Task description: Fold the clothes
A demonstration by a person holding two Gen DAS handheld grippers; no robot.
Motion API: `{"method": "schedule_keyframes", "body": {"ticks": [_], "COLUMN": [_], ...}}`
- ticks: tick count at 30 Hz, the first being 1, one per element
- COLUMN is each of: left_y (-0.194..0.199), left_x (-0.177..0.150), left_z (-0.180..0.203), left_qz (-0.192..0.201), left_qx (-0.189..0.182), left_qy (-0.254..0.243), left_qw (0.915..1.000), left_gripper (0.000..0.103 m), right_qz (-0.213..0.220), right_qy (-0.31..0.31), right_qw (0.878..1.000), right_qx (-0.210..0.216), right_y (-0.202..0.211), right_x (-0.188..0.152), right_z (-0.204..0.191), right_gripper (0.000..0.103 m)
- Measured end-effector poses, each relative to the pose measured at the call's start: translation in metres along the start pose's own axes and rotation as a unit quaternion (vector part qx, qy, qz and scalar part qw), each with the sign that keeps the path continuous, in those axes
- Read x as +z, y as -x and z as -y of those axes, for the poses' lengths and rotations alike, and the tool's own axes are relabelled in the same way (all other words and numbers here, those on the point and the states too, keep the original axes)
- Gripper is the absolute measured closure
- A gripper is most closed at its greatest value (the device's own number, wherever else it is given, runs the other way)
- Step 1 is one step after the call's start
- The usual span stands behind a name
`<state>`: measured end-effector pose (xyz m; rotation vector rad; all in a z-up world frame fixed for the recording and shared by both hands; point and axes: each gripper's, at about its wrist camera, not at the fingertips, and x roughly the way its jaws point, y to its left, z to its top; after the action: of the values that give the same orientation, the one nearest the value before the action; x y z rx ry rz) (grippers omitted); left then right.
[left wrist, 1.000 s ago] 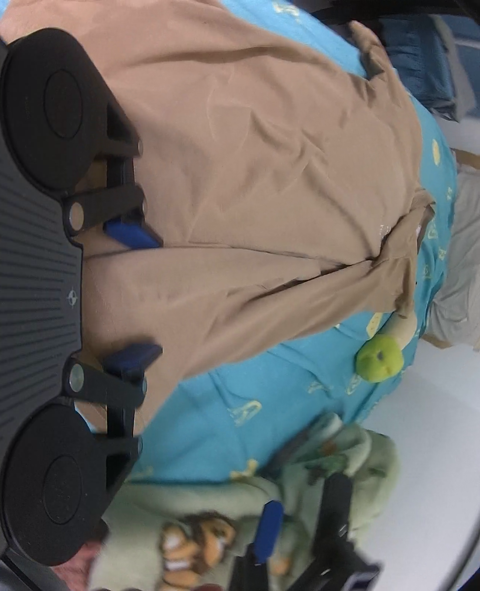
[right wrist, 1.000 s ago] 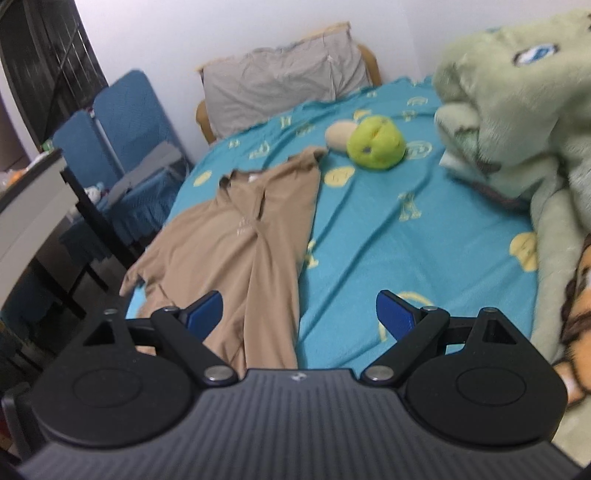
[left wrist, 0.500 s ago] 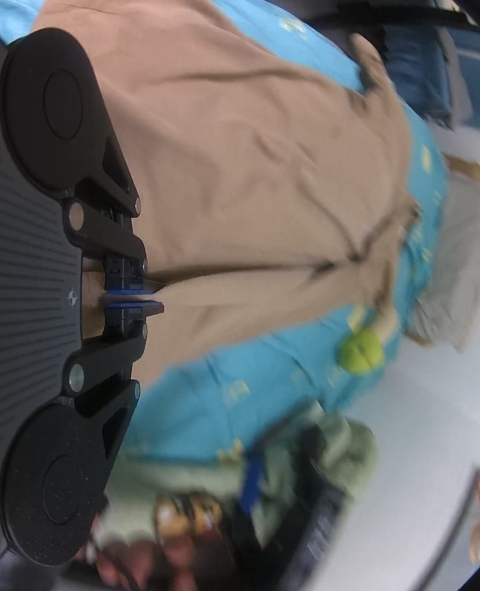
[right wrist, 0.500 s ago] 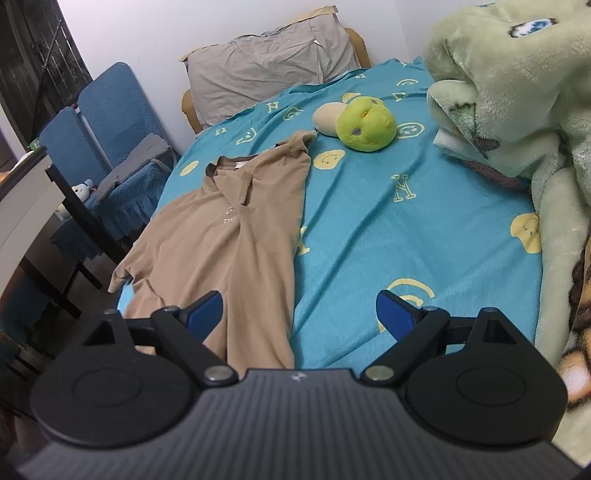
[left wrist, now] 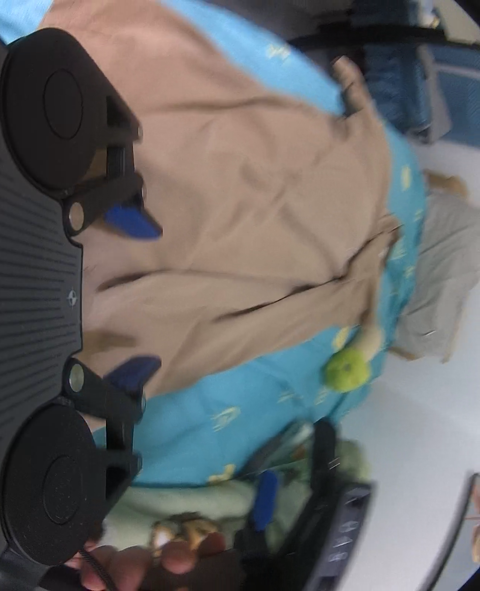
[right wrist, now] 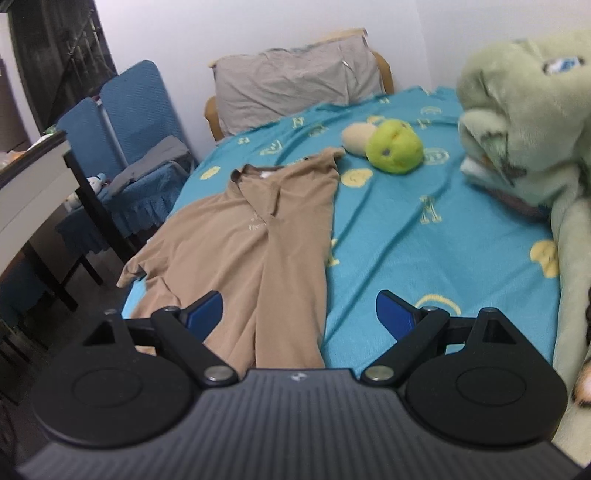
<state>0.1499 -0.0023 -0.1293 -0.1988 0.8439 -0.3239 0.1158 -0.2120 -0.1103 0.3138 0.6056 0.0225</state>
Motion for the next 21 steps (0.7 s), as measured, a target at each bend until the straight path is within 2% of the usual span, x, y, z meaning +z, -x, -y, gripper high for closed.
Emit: {"method": "schedule_keyframes", "body": {"ticks": [2, 4, 6, 8, 10, 14, 17, 21], "left_y": [0.010, 0.017, 0.011, -0.007, -0.030, -0.078, -0.111, -0.137], "left_x": [0.014, 0.031, 0.056, 0.086, 0.110, 0.140, 0.152, 0.163], "left_z": [-0.012, -0.028, -0.055, -0.087, -0.125, -0.205, -0.251, -0.291], "left_qz": [0.030, 0.056, 0.065, 0.067, 0.077, 0.113, 0.124, 0.148], "left_qx": [-0.002, -0.010, -0.004, 0.013, 0.029, 0.042, 0.047, 0.054], "left_qy": [0.029, 0.066, 0.119, 0.179, 0.234, 0.338, 0.381, 0.429], "left_qw": [0.9991, 0.9962, 0.9908, 0.9814, 0.9687, 0.9334, 0.9151, 0.8894], "left_gripper": [0.018, 0.009, 0.008, 0.008, 0.008, 0.010, 0.020, 0.022], "right_qz": [0.009, 0.005, -0.002, -0.007, -0.008, 0.004, 0.012, 0.010], "right_qy": [-0.013, -0.021, -0.030, -0.039, -0.044, -0.027, -0.007, 0.005], "right_qw": [1.000, 1.000, 0.999, 0.999, 0.999, 0.999, 1.000, 1.000], "right_qx": [-0.004, -0.009, -0.013, -0.014, -0.011, -0.018, -0.025, -0.026], "right_y": [0.005, 0.007, 0.006, 0.002, -0.002, -0.017, -0.029, -0.047], "right_x": [0.001, -0.001, -0.004, -0.004, -0.002, 0.001, 0.004, 0.008], "right_z": [0.002, 0.004, 0.006, 0.006, 0.004, -0.005, -0.013, -0.016], "right_gripper": [0.012, 0.012, 0.012, 0.012, 0.012, 0.012, 0.012, 0.012]}}
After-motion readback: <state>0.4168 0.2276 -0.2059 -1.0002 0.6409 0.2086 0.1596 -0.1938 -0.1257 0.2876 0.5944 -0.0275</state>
